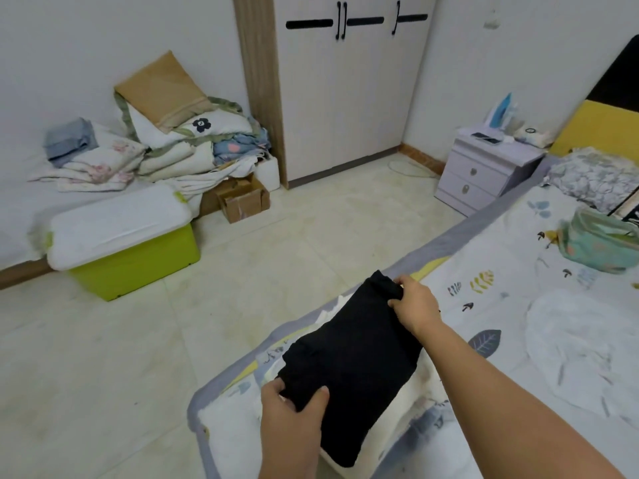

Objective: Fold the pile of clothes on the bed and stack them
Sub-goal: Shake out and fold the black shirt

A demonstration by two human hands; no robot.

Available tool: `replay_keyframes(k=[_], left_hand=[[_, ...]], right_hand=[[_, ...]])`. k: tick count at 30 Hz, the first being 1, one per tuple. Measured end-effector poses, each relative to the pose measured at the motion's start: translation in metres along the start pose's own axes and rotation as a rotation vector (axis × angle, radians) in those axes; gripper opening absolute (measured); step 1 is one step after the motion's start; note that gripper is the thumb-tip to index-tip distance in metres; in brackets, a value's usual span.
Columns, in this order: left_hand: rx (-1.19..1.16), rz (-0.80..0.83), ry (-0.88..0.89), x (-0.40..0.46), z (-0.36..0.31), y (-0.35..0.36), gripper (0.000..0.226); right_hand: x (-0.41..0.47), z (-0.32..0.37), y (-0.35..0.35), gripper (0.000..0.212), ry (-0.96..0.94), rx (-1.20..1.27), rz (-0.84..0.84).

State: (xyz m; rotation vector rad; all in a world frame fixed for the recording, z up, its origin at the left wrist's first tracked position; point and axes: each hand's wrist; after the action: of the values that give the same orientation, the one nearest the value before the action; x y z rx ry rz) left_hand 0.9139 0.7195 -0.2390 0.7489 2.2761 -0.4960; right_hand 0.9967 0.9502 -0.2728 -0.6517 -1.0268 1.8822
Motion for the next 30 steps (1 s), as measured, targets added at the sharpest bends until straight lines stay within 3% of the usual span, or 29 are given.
replay_keyframes(k=[3, 5, 7, 11, 14, 17, 20, 25, 30], left_hand=[[0.025, -0.082, 0.016, 0.005, 0.005, -0.001, 0.045], [0.057, -0.097, -0.028, 0.008, 0.007, -0.002, 0.051], [0.099, -0.118, -0.036, 0.009, 0.007, -0.003, 0.064], [0.343, -0.238, 0.195, 0.001, 0.003, -0.005, 0.081], [0.599, -0.243, 0.359, -0.001, 0.002, -0.009, 0.069], [0.777, -0.151, 0.367, -0.001, -0.007, -0.016, 0.060], [0.891, -0.160, 0.421, -0.004, -0.018, -0.027, 0.053], [1.149, -0.225, 0.759, -0.023, -0.046, -0.044, 0.037], [1.364, 0.002, 1.066, -0.051, -0.064, -0.038, 0.030]], right_hand=[[0.000, 0.000, 0.007, 0.043, -0.001, -0.055, -0.154], [-0.006, 0.002, 0.014, 0.055, 0.017, -0.232, -0.108], [-0.013, 0.004, 0.022, 0.052, 0.001, -0.277, -0.041], [-0.025, 0.006, 0.029, 0.051, -0.042, -0.312, 0.159], [-0.035, 0.010, 0.021, 0.049, -0.060, -0.319, 0.217], [-0.047, 0.018, 0.006, 0.040, -0.111, -0.316, 0.306], [-0.067, 0.026, -0.012, 0.034, -0.156, -0.313, 0.393], [-0.108, 0.040, -0.047, 0.033, -0.116, -0.275, 0.486], [-0.162, 0.052, -0.081, 0.043, -0.007, -0.260, 0.512]])
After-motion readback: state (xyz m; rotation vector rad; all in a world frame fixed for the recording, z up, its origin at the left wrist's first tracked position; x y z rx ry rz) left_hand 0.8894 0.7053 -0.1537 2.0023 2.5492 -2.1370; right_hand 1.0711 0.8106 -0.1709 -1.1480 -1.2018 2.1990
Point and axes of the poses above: each hand's wrist, its own x-axis towards the middle knuckle, its own y-axis out of the palm, z = x × y, and after that the axes turned 14 degrees about -y, right-handed
